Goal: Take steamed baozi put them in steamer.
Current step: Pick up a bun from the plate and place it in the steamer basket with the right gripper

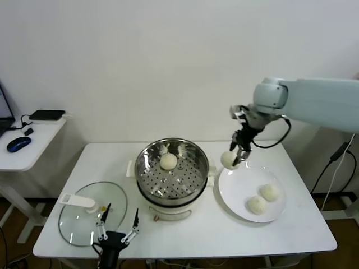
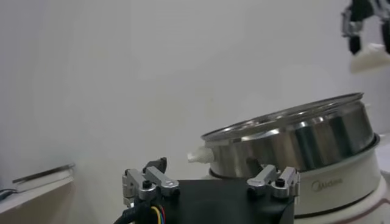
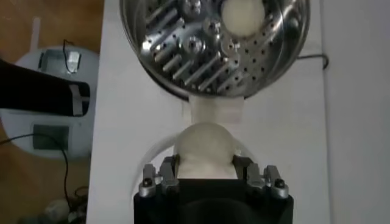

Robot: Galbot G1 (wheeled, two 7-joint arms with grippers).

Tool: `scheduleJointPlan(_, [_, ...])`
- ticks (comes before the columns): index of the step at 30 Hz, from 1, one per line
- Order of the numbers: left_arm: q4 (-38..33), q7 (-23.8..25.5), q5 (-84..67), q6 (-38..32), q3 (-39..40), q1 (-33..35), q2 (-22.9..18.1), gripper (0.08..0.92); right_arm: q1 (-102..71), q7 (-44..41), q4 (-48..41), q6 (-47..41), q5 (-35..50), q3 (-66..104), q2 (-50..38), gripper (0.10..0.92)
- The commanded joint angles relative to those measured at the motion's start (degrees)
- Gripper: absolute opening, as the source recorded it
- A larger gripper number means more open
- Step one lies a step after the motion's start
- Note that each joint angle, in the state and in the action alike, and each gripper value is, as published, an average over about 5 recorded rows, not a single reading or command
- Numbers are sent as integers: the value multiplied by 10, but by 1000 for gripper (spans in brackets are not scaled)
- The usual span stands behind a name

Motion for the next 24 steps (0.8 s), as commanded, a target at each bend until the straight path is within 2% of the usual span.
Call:
scheduleJointPlan(1, [-4, 0, 1, -1, 0, 2, 0, 823, 5, 37, 2, -43, 72, 70, 104, 613])
scheduleJointPlan(11, [3, 2, 0, 1, -2, -3, 1, 823, -127, 77, -118, -70, 39, 141, 235, 611])
scheduleJointPlan(24, [11, 3, -2, 0, -4, -8, 4, 823, -241, 93, -229, -70, -11, 163, 305, 613])
